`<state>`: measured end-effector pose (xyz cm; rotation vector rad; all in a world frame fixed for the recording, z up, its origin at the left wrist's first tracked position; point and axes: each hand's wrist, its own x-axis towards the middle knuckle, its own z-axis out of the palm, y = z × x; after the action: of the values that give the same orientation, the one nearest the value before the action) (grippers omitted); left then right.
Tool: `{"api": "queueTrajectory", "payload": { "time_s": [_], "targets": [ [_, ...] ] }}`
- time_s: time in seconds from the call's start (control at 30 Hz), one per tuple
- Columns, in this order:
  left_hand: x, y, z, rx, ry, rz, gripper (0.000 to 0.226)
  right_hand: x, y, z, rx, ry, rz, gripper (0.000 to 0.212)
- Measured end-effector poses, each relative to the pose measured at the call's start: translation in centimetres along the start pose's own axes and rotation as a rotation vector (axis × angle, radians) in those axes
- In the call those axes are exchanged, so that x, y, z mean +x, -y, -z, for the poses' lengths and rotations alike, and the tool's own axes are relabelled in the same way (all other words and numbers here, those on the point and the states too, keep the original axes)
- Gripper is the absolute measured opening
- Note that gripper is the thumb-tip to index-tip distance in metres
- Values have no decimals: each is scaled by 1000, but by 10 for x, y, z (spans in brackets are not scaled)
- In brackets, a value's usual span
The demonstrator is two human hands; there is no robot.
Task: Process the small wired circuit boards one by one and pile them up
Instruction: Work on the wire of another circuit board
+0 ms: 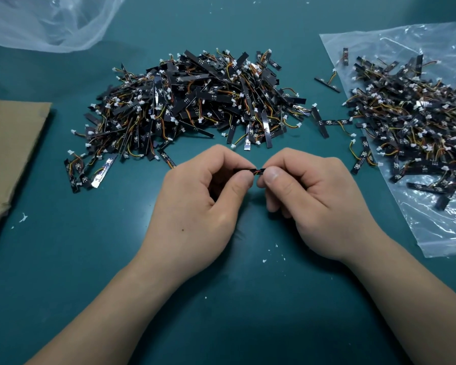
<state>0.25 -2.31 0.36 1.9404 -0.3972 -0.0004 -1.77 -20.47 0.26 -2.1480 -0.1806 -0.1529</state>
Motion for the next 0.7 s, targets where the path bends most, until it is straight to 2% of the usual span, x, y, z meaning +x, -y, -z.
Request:
{"api": "queueTrajectory", "payload": {
  "time_s": [0.7],
  "targets": [
    [0,1,-1,-12,-2,17,12,0,-2,-1,-39,5,-17,22]
  ]
}}
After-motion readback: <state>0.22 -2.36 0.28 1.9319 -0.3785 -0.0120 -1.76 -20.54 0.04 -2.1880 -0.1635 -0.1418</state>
